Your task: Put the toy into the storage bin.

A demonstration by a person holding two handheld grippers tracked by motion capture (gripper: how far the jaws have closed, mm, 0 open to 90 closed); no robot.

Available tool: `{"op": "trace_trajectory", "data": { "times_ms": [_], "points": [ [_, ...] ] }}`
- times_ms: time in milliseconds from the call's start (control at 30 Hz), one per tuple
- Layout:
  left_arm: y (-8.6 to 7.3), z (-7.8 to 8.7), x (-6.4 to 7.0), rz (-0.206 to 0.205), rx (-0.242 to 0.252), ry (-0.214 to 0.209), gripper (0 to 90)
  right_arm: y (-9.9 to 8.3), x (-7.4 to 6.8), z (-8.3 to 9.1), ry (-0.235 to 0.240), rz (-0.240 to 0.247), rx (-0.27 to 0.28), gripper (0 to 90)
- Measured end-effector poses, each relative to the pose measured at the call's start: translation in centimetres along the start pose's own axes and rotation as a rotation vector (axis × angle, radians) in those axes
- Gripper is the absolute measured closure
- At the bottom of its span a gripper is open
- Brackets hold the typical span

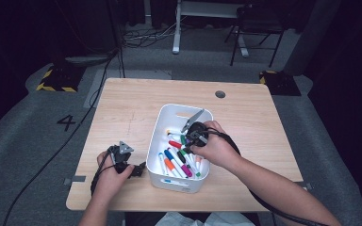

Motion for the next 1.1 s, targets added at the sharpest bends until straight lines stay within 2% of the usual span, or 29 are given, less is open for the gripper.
{"op": "trace_trajectory", "data": {
  "times_ms": [33, 100, 133, 167, 200, 267, 300, 333, 400, 500, 700, 900, 933, 967, 1000, 1033, 1067, 1100],
  "points": [
    [0.0, 0.0, 0.0, -0.003, 0.001, 0.004, 0.4, 0.0, -0.2, -0.1, 0.022, 0.002, -0.002, 67.7],
    [0.0, 0.0, -0.1, -0.003, 0.001, 0.006, 0.3, 0.1, -0.5, -0.1, 0.023, -0.005, 0.016, 49.5],
    [0.0, 0.0, -0.1, -0.003, 0.004, 0.008, 0.3, 0.2, -0.6, 0.0, 0.026, -0.005, 0.03, 44.2],
    [0.0, 0.0, -0.1, -0.003, 0.004, 0.008, 0.3, 0.2, -0.6, 0.0, 0.026, -0.005, 0.03, 44.2],
    [0.1, -0.1, 0.0, -0.002, 0.002, 0.004, 0.3, 0.4, -0.9, 0.4, 0.044, 0.0, 0.073, 36.1],
    [0.1, -0.1, -0.1, -0.004, 0.006, 0.009, 0.3, 0.5, -0.9, 1.3, 0.035, 0.01, 0.105, 32.1],
    [0.1, -0.1, -0.1, -0.004, 0.006, 0.009, 0.3, 0.5, -0.9, 1.3, 0.035, 0.01, 0.105, 32.1],
    [0.1, -0.1, -0.1, -0.002, 0.008, 0.01, 0.3, 0.6, -1.0, 1.8, 0.034, 0.014, 0.129, 30.7],
    [0.2, -0.1, 0.0, 0.002, 0.008, 0.008, 0.3, 0.5, -1.1, 2.9, 0.037, -0.018, 0.139, 29.4],
    [0.2, -0.2, -0.1, 0.0, 0.004, 0.005, 0.3, 0.0, -0.7, 4.8, 0.035, -0.034, 0.184, 28.6],
    [0.2, -0.2, -0.1, 0.001, 0.003, 0.008, 0.2, -1.1, 0.0, 6.5, 0.013, -0.048, 0.216, 27.0],
    [0.4, -0.3, -0.1, -0.002, 0.006, 0.012, 0.2, -3.0, 0.9, 8.4, -0.023, -0.083, 0.242, 25.2],
    [0.4, -0.4, -0.1, 0.001, 0.008, 0.013, 0.2, -4.0, 1.4, 9.1, -0.032, -0.101, 0.248, 24.8],
    [0.4, -0.4, -0.1, 0.001, 0.008, 0.013, 0.1, -4.0, 1.4, 9.1, -0.032, -0.101, 0.248, 24.8],
    [0.5, -0.5, -0.1, 0.001, 0.005, 0.006, 0.2, -4.8, 1.8, 9.5, -0.04, -0.113, 0.254, 24.7],
    [0.5, -0.5, -0.1, 0.001, 0.005, 0.006, 0.1, -4.8, 1.8, 9.5, -0.04, -0.113, 0.254, 24.7],
    [0.6, -0.5, -0.1, 0.003, 0.004, 0.005, 0.1, -5.9, 2.4, 9.8, -0.046, -0.128, 0.253, 24.5],
    [0.6, -0.5, -0.1, 0.003, 0.004, 0.005, 0.1, -5.9, 2.4, 9.8, -0.046, -0.128, 0.253, 24.5]
  ]
}}
Point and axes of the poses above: each handheld gripper's, and its own axes: z roughly backward along the jaws, y roughly out of its top, x roughly to its right, the point moved 8 cm from there along -z, roughly forward along the jaws, and after that the axes turned 5 degrees about -y, right-handed, at the moved point
